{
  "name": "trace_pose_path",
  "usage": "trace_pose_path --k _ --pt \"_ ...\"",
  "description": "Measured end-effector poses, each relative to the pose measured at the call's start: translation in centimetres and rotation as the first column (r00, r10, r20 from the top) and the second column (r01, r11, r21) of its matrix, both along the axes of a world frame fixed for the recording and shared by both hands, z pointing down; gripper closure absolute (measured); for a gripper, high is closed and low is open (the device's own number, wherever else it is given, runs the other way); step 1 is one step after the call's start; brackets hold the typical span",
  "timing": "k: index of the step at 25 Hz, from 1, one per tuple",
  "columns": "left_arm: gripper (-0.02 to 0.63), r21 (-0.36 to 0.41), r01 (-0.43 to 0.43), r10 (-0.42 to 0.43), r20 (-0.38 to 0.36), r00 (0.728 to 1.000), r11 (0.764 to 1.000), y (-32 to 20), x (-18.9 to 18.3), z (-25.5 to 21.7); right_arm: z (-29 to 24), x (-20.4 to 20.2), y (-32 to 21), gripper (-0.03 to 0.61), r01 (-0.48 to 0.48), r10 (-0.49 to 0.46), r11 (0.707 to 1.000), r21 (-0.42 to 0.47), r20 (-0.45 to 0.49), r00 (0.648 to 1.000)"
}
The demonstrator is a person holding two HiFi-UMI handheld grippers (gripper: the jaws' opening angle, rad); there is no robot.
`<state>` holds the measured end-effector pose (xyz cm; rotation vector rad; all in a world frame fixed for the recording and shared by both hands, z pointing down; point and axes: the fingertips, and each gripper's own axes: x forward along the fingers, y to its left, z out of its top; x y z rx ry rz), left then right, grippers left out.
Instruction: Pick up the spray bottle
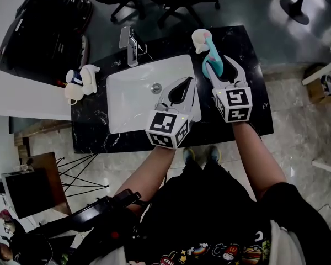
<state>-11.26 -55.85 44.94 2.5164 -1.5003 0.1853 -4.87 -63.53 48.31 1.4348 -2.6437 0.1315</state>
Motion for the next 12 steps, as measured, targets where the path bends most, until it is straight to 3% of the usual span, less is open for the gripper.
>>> trace_pose_path --k 8,12 --pt "0.614 -0.02 0.004 -0.004 -0.004 1.0 1.0 -0.9 -0.8 0.8 -0.2 -1.0 -2.3 0.358 -0.008 0.008 1.0 0.019 0.002 1.0" --pt "0.614 -0.02 0.007 -0.007 -0.005 1.0 1.0 -1.3 -1.7 0.9 -0.3 -1.4 -3.0 0.405 -0.024 0.025 0.999 0.028 -0.005 1.0"
